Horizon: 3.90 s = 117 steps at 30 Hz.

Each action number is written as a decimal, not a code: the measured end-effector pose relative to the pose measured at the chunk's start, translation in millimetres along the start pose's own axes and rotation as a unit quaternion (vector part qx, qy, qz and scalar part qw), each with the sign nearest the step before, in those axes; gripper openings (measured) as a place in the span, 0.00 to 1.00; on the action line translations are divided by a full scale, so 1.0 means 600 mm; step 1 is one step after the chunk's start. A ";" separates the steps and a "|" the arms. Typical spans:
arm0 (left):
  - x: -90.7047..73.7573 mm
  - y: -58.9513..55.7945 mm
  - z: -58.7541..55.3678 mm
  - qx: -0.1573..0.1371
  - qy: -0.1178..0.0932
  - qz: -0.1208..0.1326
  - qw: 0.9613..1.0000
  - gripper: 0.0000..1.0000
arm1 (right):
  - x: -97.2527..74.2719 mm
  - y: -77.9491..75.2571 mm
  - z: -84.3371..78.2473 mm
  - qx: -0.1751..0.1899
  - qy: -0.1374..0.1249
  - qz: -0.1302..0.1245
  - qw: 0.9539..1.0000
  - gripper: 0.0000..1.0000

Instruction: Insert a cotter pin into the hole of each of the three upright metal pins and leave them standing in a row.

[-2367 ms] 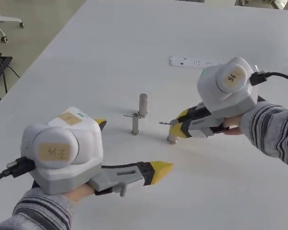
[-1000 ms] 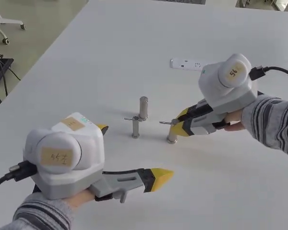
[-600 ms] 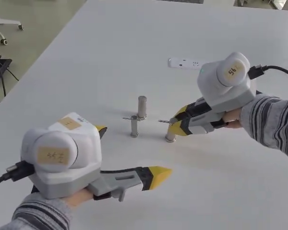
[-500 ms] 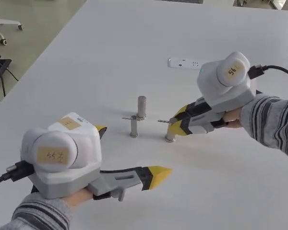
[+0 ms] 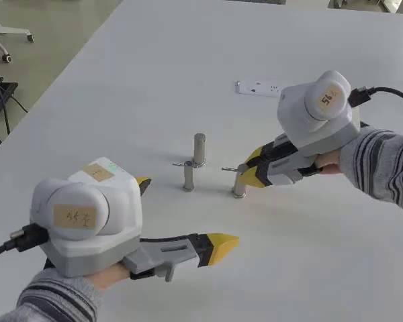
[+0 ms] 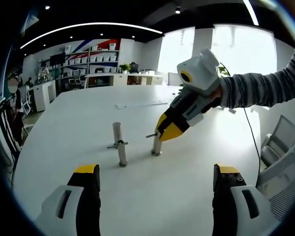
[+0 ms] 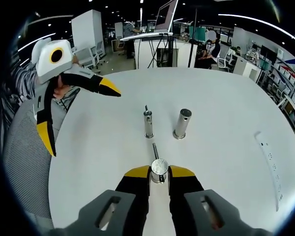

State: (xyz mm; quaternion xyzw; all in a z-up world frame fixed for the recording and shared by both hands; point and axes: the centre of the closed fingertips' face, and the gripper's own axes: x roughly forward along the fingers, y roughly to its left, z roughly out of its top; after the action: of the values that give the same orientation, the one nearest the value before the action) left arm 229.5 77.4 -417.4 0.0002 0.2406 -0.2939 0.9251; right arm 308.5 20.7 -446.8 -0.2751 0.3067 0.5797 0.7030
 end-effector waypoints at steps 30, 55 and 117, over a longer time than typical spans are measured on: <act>-0.007 0.004 0.001 0.001 -0.012 0.004 1.000 0.97 | 0.011 -0.037 0.091 0.155 -0.127 -0.029 0.979 0.35; -0.010 0.018 -0.008 -0.002 -0.007 0.010 1.000 0.96 | 0.095 -0.078 0.113 0.184 -0.131 -0.055 0.973 0.20; -0.019 -0.015 0.019 0.030 -0.013 -0.006 0.999 0.95 | -0.060 -0.043 -0.044 0.095 -0.070 -0.057 0.991 0.08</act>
State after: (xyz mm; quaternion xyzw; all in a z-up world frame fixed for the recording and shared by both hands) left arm 221.4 74.8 -400.9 0.0229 0.2198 -0.3063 0.9259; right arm 325.8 -26.7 -436.8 -0.1828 0.2943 0.5243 0.7779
